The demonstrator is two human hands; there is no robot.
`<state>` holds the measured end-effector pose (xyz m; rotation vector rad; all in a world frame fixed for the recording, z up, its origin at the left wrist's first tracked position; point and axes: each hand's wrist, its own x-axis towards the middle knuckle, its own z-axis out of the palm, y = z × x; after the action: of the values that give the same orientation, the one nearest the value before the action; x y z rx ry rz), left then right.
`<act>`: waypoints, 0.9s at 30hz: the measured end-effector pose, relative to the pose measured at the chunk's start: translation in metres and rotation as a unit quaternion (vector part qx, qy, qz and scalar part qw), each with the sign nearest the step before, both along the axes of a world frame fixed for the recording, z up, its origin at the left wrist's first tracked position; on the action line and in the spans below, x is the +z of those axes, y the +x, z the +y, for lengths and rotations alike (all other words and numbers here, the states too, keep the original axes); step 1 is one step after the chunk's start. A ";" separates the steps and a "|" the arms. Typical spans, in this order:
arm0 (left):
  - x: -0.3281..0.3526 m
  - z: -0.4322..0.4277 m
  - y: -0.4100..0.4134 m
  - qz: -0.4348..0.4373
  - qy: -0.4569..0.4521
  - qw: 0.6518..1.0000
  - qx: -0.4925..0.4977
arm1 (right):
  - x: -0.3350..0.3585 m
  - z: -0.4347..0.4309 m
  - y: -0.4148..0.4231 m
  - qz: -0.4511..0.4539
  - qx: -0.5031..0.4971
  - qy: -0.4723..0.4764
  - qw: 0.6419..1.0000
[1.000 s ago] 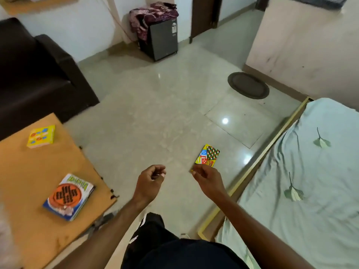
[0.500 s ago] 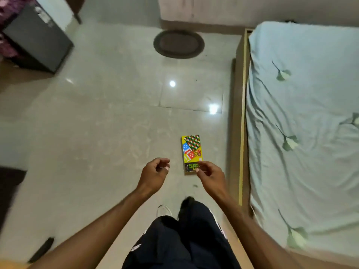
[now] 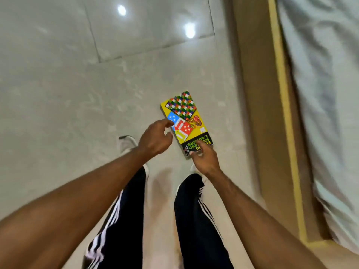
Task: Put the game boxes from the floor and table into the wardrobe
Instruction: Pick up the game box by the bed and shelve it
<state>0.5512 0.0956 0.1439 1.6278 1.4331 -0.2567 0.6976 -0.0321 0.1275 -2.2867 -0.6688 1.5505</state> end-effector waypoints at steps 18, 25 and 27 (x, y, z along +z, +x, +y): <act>-0.253 0.031 -0.047 0.180 -0.009 0.886 -0.427 | -0.241 0.027 -0.025 -0.075 -0.035 -0.081 0.993; -0.241 0.023 -0.045 0.100 0.051 0.958 -0.264 | -0.234 0.055 0.005 -0.088 -0.034 0.039 0.995; -0.239 0.033 -0.030 0.093 0.122 0.965 -0.214 | -0.233 0.053 -0.007 -0.084 -0.050 0.034 0.995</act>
<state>0.5207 0.1284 -0.0952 2.1625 1.2716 -0.5053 0.6906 0.0213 -0.1051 -2.3780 -0.6285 1.2831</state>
